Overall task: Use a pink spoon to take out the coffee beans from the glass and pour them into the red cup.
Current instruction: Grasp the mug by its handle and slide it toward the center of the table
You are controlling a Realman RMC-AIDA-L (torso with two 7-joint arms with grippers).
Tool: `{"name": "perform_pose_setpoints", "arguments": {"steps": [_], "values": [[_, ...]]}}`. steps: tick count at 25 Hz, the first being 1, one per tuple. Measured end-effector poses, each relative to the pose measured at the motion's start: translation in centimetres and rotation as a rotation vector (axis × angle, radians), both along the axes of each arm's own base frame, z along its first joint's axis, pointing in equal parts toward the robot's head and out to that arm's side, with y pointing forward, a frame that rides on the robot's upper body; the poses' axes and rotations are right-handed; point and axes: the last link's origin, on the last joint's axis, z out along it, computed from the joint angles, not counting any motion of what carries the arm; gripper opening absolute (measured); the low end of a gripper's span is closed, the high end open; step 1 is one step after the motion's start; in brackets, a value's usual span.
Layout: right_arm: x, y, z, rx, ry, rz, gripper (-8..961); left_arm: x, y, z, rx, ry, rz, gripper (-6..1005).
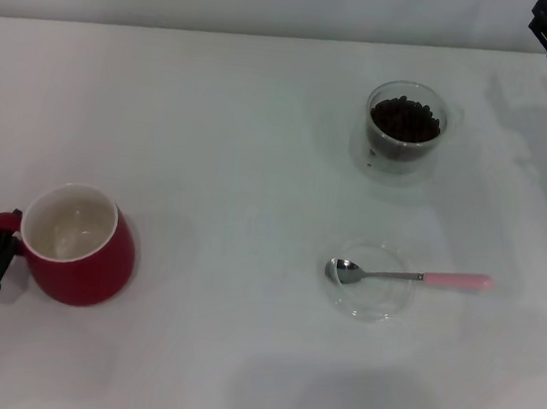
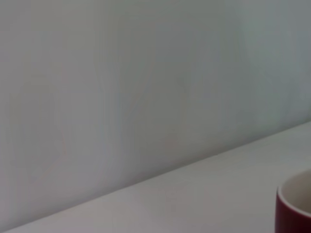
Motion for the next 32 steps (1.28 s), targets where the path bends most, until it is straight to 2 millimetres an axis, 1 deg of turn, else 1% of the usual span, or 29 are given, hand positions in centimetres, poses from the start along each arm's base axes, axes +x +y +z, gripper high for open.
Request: {"name": "perform_pose_setpoints", "arguments": {"steps": [9, 12, 19, 32], "values": [[0.0, 0.0, 0.0, 0.002, 0.001, -0.001, 859, 0.7, 0.7, -0.1, 0.013, -0.014, -0.02, 348], [0.0, 0.0, 0.1, 0.002, 0.0, -0.001, 859, 0.9, 0.8, -0.2, 0.013, -0.019, -0.024, 125], [0.0, 0.1, 0.2, 0.003, -0.003, 0.002, 859, 1.5, 1.1, -0.6, 0.001, -0.025, -0.041, 125], [-0.1, 0.2, 0.3, 0.003, -0.007, 0.006, 858, 3.4, 2.8, -2.7, -0.053, 0.007, -0.07, 124]]}}
